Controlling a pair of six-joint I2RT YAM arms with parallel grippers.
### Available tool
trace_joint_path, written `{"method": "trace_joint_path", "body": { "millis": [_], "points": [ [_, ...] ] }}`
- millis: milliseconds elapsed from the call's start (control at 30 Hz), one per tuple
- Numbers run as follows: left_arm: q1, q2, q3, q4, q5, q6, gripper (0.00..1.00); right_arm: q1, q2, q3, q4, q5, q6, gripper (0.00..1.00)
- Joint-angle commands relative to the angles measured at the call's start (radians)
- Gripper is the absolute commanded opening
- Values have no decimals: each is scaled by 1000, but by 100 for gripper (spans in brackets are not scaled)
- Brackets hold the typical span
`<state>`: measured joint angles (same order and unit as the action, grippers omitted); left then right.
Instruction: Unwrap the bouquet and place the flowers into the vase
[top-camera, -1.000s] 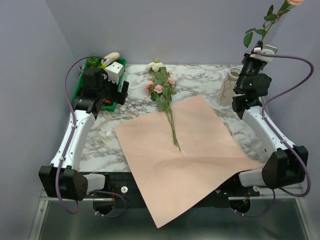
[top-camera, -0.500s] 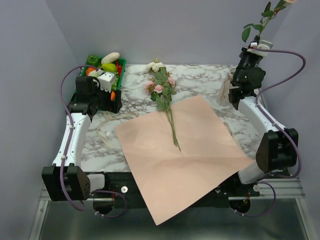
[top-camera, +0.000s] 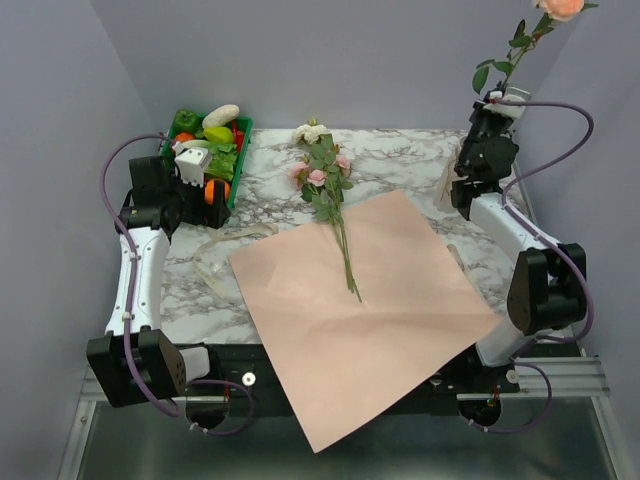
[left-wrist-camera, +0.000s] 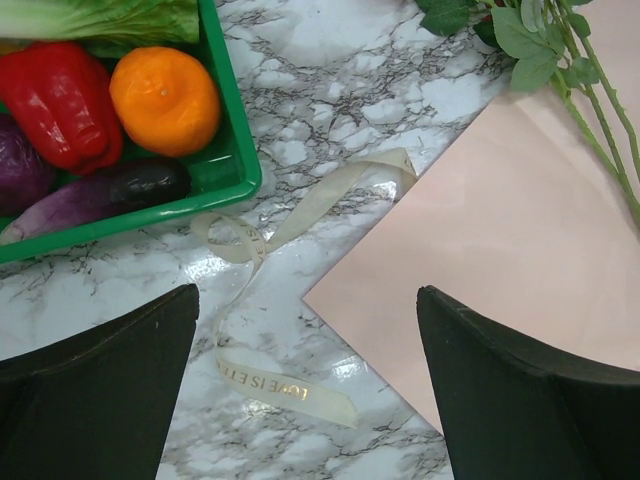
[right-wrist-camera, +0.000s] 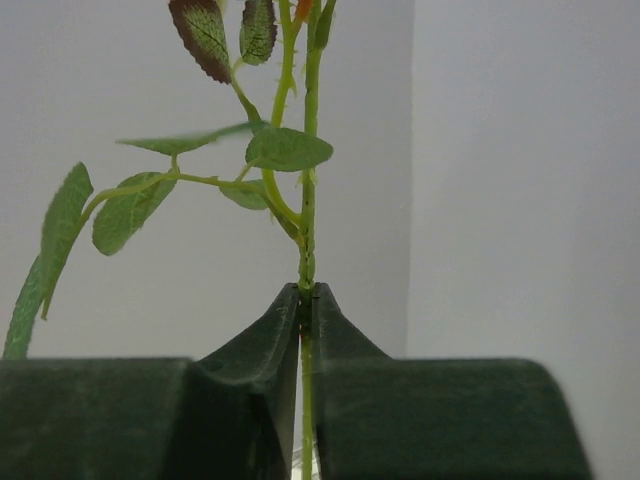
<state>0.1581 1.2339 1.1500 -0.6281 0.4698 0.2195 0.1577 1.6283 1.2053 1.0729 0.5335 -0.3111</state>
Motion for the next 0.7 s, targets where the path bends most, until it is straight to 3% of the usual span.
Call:
{"method": "trace_joint_path", "body": {
  "millis": [0, 67, 267, 300, 467, 667],
  "points": [
    [26, -17, 34, -28, 81, 18, 99, 2, -71, -87, -22, 8, 62, 47],
    [27, -16, 34, -30, 85, 18, 99, 9, -96, -134, -53, 11, 84, 64],
    [29, -17, 45, -36, 87, 20, 99, 63, -208, -256, -157, 43, 118, 78],
    [29, -20, 47, -39, 86, 18, 99, 74, -229, -280, -238, 39, 153, 80],
    [29, -30, 53, -35, 70, 11, 99, 266, -350, -352, -387, 74, 164, 84],
    [29, -47, 34, -36, 79, -8, 99, 466, -321, -291, -738, 73, 292, 82]
  ]
}}
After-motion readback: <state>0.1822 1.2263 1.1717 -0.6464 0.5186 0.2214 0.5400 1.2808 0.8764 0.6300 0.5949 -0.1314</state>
